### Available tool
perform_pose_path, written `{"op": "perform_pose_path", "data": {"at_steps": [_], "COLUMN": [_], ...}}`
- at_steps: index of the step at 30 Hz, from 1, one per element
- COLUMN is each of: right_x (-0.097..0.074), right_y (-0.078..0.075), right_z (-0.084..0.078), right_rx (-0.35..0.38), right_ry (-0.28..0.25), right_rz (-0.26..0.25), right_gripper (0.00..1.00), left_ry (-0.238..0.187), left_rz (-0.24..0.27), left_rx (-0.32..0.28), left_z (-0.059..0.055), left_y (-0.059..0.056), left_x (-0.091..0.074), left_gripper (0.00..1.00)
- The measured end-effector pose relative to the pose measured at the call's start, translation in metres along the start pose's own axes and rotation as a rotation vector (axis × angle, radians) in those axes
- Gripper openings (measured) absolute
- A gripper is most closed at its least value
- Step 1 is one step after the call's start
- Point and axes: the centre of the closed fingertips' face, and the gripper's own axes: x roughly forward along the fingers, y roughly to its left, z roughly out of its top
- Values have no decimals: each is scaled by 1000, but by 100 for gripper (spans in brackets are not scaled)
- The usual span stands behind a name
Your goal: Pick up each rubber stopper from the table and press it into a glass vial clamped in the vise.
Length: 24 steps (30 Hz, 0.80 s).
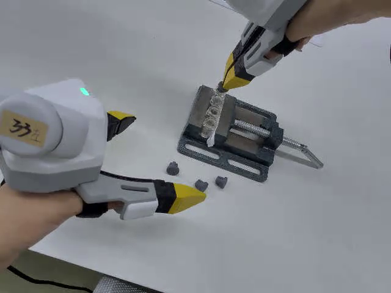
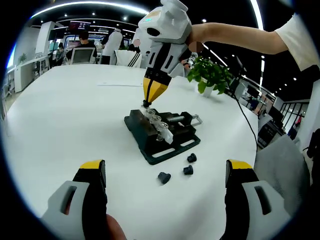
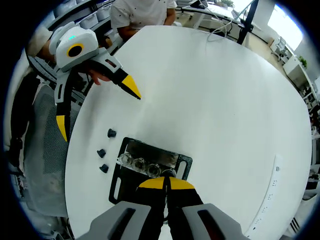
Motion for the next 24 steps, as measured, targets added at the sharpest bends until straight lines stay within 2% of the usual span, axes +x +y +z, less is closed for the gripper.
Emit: {"op": "perform_pose_path", "data": {"at_steps": [2, 7, 8, 9, 12, 15, 17, 21, 24], "right_x": [0, 1, 1, 2, 4, 3, 4, 4, 4], "right_y": [0, -2, -3, -3, -4, -2, -3, -3, -2], "right_z": [-1, 0, 0, 2, 2, 2, 3, 3, 3], "right_rx": [44, 68, 108, 85, 77, 110, 79, 109, 47], "right_ry": [-14, -8, 7, 12, 45, 61, 71, 79, 132], "right_rz": [13, 17, 19, 20, 22, 35, 31, 33, 0], "right_gripper": [0, 0, 0, 0, 0, 0, 0, 0, 0], "left_ry": [-3, 6, 6, 7, 9, 7, 7, 1, 1], "left_rz": [0, -8, -10, -11, -15, -20, -21, -20, -23], "left_rx": [-1, -5, -7, -9, -5, -5, -6, -10, -11], "left_z": [1, -3, -4, -4, -3, -2, -2, 0, 2], "left_y": [0, -2, -1, 0, 0, 0, 1, 1, 0], "left_x": [0, 2, 3, 3, 5, 8, 9, 11, 14], "left_gripper": [99, 99, 99, 99, 99, 99, 99, 99, 99]}}
